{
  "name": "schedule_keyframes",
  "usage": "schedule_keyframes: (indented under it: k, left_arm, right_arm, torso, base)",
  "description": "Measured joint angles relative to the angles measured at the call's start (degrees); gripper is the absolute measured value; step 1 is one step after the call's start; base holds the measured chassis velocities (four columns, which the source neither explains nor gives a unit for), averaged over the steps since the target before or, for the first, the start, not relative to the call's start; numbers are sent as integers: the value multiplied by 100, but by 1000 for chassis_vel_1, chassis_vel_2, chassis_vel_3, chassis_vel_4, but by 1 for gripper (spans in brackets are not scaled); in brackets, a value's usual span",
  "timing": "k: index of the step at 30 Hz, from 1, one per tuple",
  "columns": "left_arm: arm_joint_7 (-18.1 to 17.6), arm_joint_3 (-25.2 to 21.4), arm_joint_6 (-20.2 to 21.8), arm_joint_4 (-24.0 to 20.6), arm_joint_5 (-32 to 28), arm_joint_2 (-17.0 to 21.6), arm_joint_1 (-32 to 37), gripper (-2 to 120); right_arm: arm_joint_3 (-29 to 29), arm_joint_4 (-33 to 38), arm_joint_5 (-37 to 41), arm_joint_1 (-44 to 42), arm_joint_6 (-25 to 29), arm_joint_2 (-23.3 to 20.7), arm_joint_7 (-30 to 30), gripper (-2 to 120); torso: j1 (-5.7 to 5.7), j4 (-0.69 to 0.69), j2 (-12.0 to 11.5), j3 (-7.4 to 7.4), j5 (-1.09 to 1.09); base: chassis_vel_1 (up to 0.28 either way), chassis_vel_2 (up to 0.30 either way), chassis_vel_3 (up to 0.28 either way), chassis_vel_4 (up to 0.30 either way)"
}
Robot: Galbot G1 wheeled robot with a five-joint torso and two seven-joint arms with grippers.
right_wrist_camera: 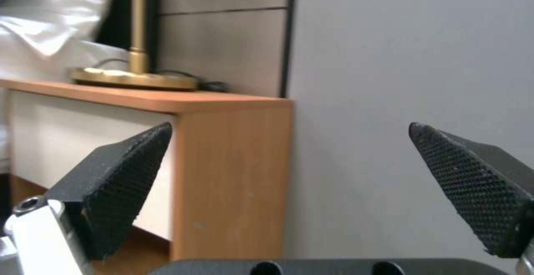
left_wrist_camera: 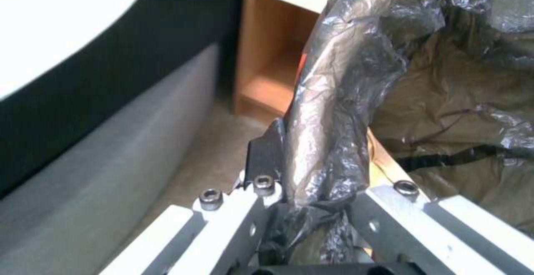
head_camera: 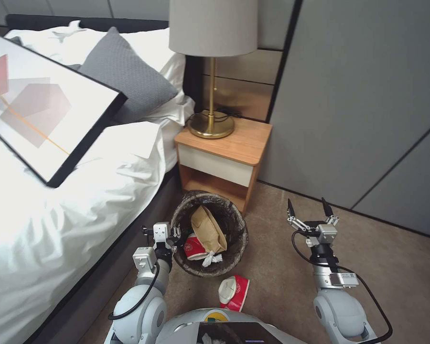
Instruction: Pick up the trash bin, then pick up the garbage from the floor and place it into the trash bin.
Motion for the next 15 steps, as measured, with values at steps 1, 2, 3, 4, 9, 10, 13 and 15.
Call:
schedule_keyframes:
  k: [1,2,3,4,9,10,13,15]
  left_arm:
    - [0,2,0,-2,3,-1,3,2]
    - [0,2,0,-5,7,-2,5,2]
    - [0,6,0,-8,13,-5,7,2]
    - [0,6,0,-8,13,-5,7,2]
    - [-4,19,-8,-9,31,-13,19,2]
    - [-6,20,-10,-10,33,-14,20,2]
    - [-26,26,-39,-2,44,-14,22,2]
    - [-27,29,-67,3,61,-14,22,2]
  right_arm:
    - [8,0,6,3,0,-6,-2,100]
    - [20,0,17,9,0,-18,-7,100]
    - [38,0,35,27,-1,-32,-21,100]
    - [38,0,35,27,-1,-32,-21,100]
    - [55,-33,168,106,121,-28,-166,100]
    - [48,-48,178,121,133,-25,-166,100]
    - [27,-105,209,184,204,-12,-162,100]
    - [28,-118,207,192,222,-12,-165,100]
  torso:
    - [0,0,0,0,0]
    - [0,0,0,0,0]
    - [0,0,0,0,0]
    - [0,0,0,0,0]
    - [0,0,0,0,0]
    - [0,0,0,0,0]
    - [0,1,0,0,0]
    - [0,1,0,0,0]
  base:
    - [113,90,88,96]
    - [109,100,88,96]
    - [109,110,103,104]
    - [109,110,103,104]
    - [140,137,133,135]
    - [137,132,129,147]
    - [128,127,150,133]
    - [126,113,98,110]
